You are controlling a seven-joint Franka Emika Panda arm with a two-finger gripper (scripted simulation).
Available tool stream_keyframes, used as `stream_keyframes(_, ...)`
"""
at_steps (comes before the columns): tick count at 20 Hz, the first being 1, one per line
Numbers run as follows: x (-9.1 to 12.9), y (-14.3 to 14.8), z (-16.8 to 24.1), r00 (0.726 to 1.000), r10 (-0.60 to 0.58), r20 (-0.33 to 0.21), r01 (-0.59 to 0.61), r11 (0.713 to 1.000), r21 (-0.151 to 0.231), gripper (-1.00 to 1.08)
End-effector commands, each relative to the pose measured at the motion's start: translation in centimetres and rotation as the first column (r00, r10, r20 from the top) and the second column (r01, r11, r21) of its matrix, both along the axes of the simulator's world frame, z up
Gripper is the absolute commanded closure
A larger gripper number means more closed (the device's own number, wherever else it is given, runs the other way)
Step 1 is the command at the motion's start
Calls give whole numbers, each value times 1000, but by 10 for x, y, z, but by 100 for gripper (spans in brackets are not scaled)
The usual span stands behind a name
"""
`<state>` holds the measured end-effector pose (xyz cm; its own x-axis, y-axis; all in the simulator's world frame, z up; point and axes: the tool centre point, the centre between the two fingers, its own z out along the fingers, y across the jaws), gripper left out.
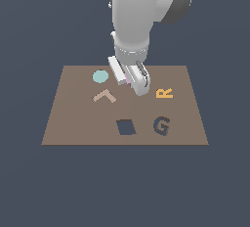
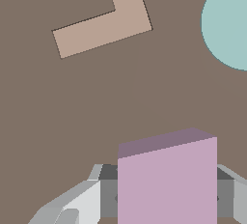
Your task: Insert a designated object into the corresponding slot on a board.
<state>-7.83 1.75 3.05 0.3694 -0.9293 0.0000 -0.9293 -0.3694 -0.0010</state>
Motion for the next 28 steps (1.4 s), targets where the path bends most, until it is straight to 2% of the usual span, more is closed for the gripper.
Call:
stream_keyframes(1,0,0,-1,1000,0,-1,0,1000,0,108)
stream_keyframes(15,7,0,3,1000,-12,-1,12,1000,0,108)
stream_keyframes(21,26,2,4,999,-45,-1,45,999,0,108)
stream_keyframes(28,64,2,6,994,-109,-1,109,994,0,108)
